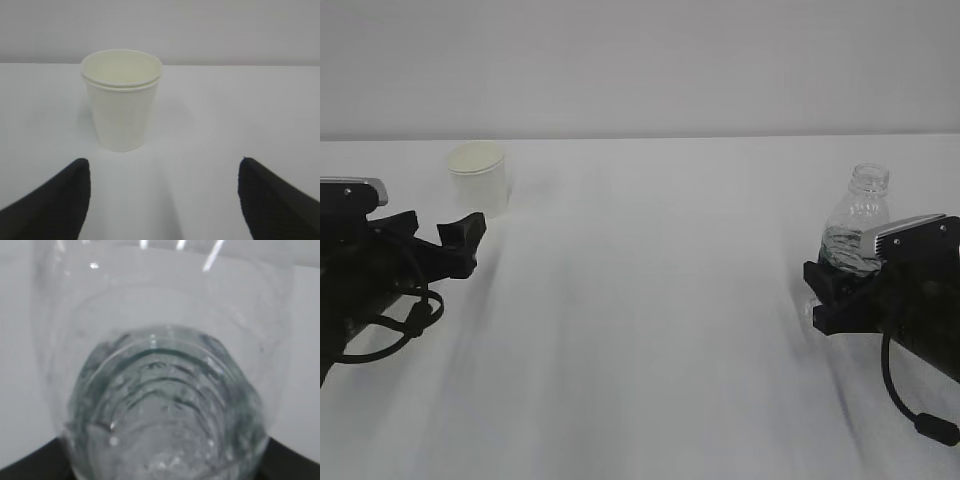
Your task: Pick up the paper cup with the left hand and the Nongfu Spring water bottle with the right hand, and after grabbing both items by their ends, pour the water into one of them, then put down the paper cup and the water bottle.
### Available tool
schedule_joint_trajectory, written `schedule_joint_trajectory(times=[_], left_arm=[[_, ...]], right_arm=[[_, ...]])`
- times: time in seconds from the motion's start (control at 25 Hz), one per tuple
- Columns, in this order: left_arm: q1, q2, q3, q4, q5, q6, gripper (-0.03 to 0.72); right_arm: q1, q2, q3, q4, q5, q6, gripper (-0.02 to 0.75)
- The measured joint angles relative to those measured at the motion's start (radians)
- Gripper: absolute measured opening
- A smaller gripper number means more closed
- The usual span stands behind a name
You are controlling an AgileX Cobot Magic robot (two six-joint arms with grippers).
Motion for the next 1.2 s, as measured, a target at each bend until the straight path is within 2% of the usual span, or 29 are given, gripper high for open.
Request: schedule_joint_trajectory(times=[0.36,0.68,1.2], left_arm=[[0.000,0.146,-0.140,-0.027,0.000,0.002,0.690],[0.029,0.263,-0.233,-0.027,0.000,0.002,0.682],[0.046,0.266,-0.281,-0.021,0.000,0.004,0.589]], right_arm=[[0.000,0.000,0.000,0.000,0.000,0.000,0.419],[0.000,-0.008,0.000,0.000,0.000,0.000,0.419],[0.000,-0.051,0.002,-0.030,0.000,0.008,0.419]])
